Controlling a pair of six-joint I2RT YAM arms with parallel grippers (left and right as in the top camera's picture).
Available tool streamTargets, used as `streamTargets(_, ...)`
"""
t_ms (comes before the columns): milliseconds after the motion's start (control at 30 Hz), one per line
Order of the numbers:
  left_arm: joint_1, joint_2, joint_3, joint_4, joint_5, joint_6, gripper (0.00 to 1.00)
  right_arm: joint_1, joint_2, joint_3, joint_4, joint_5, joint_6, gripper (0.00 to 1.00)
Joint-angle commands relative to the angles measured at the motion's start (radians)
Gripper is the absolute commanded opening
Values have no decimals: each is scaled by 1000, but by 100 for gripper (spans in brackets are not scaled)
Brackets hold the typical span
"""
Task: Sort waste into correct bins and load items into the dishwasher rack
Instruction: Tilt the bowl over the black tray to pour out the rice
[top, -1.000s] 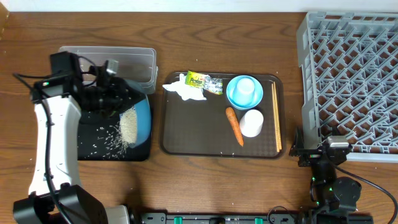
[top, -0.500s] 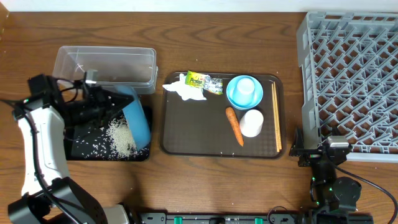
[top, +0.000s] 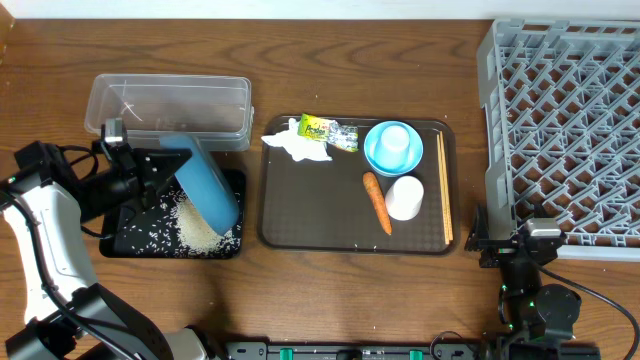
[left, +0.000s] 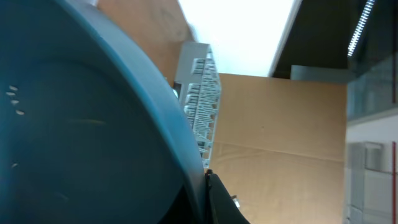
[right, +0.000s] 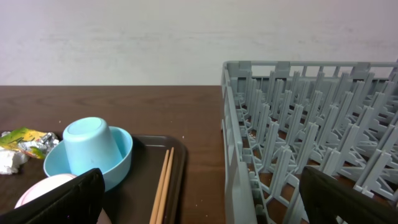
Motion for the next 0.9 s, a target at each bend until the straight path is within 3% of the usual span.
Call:
streamTargets(0,26,-18,4,13,71,19,6,-12,-5,-2,-4,-1,-18,99)
streamTargets(233,105,-17,4,-44,74,21,6,-12,-5,-2,-4,-1,-18,99)
streamTargets(500,166,-19,4,-172,53,175,6,-12,-5,-2,-4,0,-18,99)
streamTargets(733,171,-18,4,-174,91,264,6,-12,-5,-2,-4,0,-18,99)
streamTargets(867,172,-19,4,-192,102,231,6,-12,-5,-2,-4,0,-18,99)
